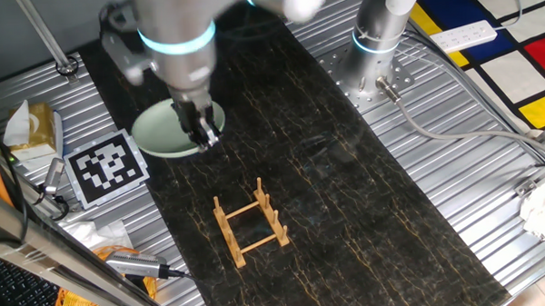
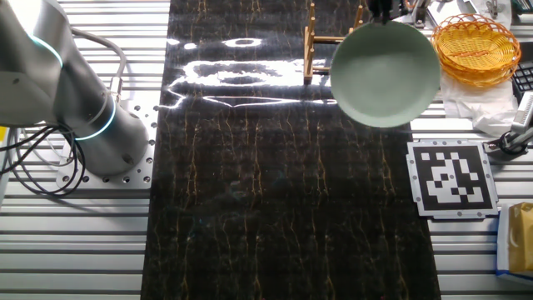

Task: Put the dish on the dish rack

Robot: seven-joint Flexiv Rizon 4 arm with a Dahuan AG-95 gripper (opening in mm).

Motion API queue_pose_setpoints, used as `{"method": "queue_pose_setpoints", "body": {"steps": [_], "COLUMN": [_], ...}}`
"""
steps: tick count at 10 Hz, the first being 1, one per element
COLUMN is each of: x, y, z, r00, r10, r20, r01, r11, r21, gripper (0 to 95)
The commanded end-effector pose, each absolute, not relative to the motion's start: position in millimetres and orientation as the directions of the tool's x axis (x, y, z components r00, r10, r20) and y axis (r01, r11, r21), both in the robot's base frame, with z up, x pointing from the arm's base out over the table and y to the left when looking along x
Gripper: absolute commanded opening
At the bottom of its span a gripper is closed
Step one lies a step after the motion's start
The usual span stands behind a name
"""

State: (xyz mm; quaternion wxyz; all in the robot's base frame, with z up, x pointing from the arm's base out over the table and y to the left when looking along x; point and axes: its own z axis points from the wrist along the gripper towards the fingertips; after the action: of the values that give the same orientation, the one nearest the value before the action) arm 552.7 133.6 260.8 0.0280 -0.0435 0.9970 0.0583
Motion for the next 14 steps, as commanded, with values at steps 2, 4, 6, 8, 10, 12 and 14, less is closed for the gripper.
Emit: {"method": "queue_pose_setpoints", "body": {"steps": [2,4,6,8,10,12,14], "x": [551.2,547.8,547.8,547.8,547.8,547.8,547.8], "y": [162.5,163.4,163.4,163.4,163.4,163.4,163.4], "z": [283.1,286.2,286.2,286.2,286.2,286.2,286.2], "r00": [-0.999,-0.998,-0.999,-0.997,-0.987,-0.992,-0.998], "r10": [0.035,0.031,0.033,-0.059,-0.156,-0.125,-0.054], "r20": [-0.031,-0.048,-0.034,-0.047,-0.049,0.01,0.041], "r01": [0.015,0.002,0.015,-0.068,-0.162,-0.121,-0.041], "r11": [0.869,0.858,0.897,0.968,0.975,0.975,0.964], "r21": [0.494,0.514,0.442,0.241,0.154,0.189,0.264], "gripper": [0.0,0.0,0.0,0.0,0.0,0.0,0.0]}}
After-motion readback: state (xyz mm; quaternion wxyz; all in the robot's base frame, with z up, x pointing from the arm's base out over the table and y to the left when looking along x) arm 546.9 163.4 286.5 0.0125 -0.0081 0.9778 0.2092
